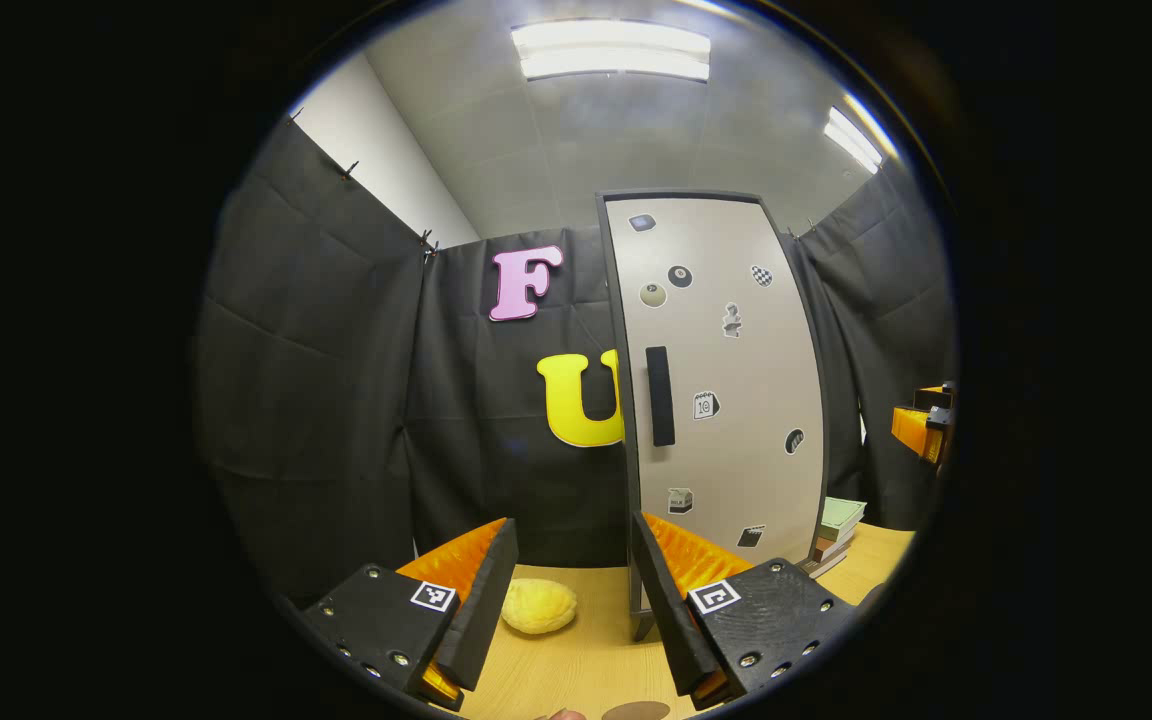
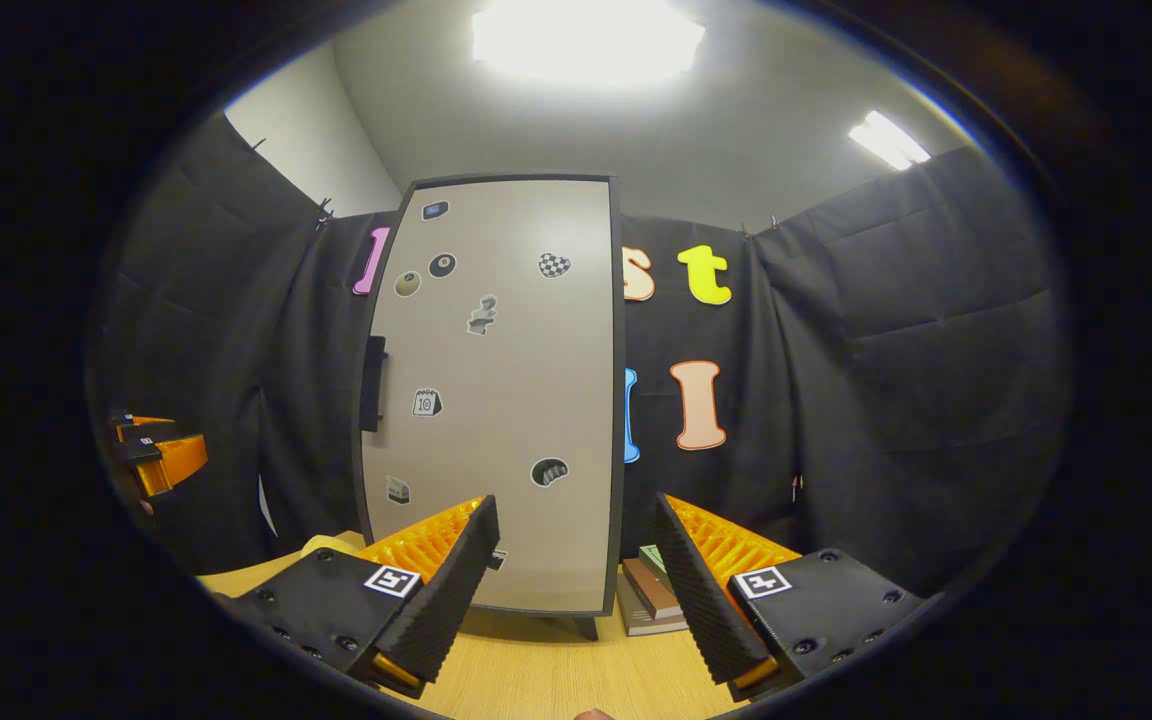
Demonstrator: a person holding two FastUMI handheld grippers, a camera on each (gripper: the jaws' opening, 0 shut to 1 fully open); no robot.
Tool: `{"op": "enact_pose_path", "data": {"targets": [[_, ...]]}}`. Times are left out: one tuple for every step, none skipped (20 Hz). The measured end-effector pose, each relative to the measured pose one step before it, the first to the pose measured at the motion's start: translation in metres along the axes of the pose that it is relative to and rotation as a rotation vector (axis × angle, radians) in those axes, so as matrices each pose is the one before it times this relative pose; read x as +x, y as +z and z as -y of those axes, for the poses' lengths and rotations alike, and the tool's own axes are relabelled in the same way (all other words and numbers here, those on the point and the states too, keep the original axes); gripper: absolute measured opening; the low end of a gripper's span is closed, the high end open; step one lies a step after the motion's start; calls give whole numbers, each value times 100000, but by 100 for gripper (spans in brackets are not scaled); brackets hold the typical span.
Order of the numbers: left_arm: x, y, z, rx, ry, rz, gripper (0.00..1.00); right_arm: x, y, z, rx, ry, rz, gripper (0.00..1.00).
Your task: Open the cabinet door with the right hand, grasp the bottle in the cabinet with the left hand and place it on the coaster, then close the cabinet door with the right hand.
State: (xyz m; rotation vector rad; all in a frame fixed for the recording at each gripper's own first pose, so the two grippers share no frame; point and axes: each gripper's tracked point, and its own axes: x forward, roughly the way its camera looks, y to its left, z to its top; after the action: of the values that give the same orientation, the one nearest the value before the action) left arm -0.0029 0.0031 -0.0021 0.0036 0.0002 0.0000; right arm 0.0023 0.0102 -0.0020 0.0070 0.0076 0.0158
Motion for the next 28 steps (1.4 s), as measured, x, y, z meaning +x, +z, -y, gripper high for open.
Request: {"op": "enact_pose_path", "data": {"targets": [[49, -88, -127, 138, 82, -165, 66, 13, -24, -62, 123, -18, -219, 97], [-41, 59, -90, 117, 149, -14, 66, 81, -39, -4, 25, -46, -49, 97], [40, 56, -67, -54, 14, 67, 66, 61, 73, -59, -94, 13, -115, 97], [46, -58, -180, -106, 83, 113, 66, -8, -4, -91, -57, -13, -26, 97], [-6, -17, -146, -83, 255, 38, 66, 23, 123, -130, 26, 52, 93, 97], [-2, -44, -170, -123, 203, -71, 66, 104, 72, -121, 16, 153, 10, 97], [-33, -78, -157, -138, 221, -89, 66, 57, 50, -171, -77, 271, 6, 97], [29, -62, -210, -147, 107, -147, 66, 25, 67, -261, -240, 370, 5, 98], [-206, 34, -184, -40, 237, -48, 66, 66, 95, -155, -258, 351, -39, 97], [-113, 73, -164, 31, 271, 176, 66, 82, 10, -269, -186, 385, -39, 96], [-53, 12, -304, 174, 363, 91, 66, 84, 140, -300, -40, 574, 42, 98], [-31, 101, -195, 179, 389, 302, 66, 62, 194, -301, 40, 540, 76, 97], [-57, -15, -321, 118, 401, 251, 66, 111, 217, -379, 183, 650, 117, 98], [-143, 68, -257, 91, 290, 52, 66, 84, 119, -313, 255, 762, 106, 98], [-124, 1, -317, 103, 359, 176, 66, 107, 170, -242, 305, 702, 27, 97], [-83, 148, -304, 231, 385, 196, 66, 193, 314, -371, 158, 723, 99, 97], [-46, 127, -352, 300, 496, 239, 66, 335, 337, -486, 101, 627, 263, 98], [-153, 29, -437, 320, 583, 282, 66, 554, 289, -447, -6, 741, 156, 98], [-162, 125, -501, 254, 660, 149, 66, 436, 215, -489, -78, 872, -38, 97], [-243, 8, -506, 211, 676, 163, 66, 361, 147, -514, -238, 1039, -339, 97], [-114, -100, -586, 210, 819, 33, 66, 396, 261, -475, -141, 838, -103, 97], [-196, -22, -679, 279, 994, 4, 66, 412, 250, -566, -75, 930, 16, 98], [-143, -12, -758, 334, 990, -2, 66, 491, 239, -593, 155, 1050, 116, 98], [-178, -178, -698, 412, 1127, -171, 66, 442, 222, -646, 325, 1074, 165, 97], [-178, -57, -780, 477, 1124, -159, 66, 465, 294, -639, 325, 1243, 222, 98], [-130, -50, -738, 523, 1126, -156, 66, 452, 310, -695, 236, 1329, 323, 97], [-170, -179, -758, 526, 1101, -45, 66, 489, 350, -627, 165, 939, 293, 97], [-160, -51, -789, 512, 1163, -47, 66, 570, 320, -701, 99, 937, 334, 97]]}}
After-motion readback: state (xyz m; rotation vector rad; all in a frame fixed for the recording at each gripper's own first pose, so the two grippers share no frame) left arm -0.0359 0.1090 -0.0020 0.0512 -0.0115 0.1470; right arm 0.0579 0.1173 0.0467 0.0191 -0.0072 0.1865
